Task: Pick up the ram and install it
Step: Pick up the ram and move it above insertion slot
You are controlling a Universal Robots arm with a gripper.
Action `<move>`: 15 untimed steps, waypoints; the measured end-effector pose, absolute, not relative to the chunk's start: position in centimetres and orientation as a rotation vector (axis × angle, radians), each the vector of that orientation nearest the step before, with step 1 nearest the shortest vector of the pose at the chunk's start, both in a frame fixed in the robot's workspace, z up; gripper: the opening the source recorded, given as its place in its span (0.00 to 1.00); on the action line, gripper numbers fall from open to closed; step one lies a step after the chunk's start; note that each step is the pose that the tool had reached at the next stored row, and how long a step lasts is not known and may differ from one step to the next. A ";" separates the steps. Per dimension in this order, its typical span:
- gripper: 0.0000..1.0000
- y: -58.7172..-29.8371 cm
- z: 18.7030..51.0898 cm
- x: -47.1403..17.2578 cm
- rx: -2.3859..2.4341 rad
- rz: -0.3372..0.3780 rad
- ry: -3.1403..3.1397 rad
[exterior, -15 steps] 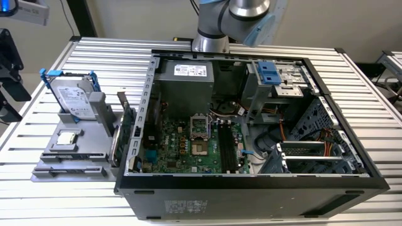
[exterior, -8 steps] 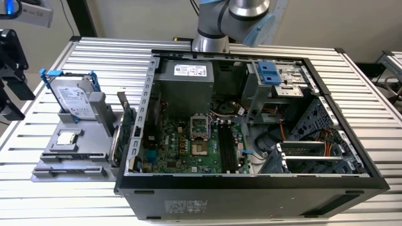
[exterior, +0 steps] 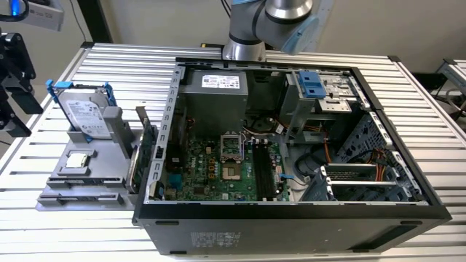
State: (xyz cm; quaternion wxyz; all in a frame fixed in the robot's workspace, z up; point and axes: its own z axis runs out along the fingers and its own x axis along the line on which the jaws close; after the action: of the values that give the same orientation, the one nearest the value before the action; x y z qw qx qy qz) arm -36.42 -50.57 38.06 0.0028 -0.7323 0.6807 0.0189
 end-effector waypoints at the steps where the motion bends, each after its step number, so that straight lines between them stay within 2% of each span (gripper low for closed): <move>1: 1.00 -50.6 38.1 -36.4 -2.297 0.059 2.135; 15: 1.00 -50.6 36.6 -36.4 -2.295 0.057 2.133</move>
State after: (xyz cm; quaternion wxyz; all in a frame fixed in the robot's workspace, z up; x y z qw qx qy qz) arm -36.42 -50.57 36.65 0.0037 -0.7324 0.6807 0.0181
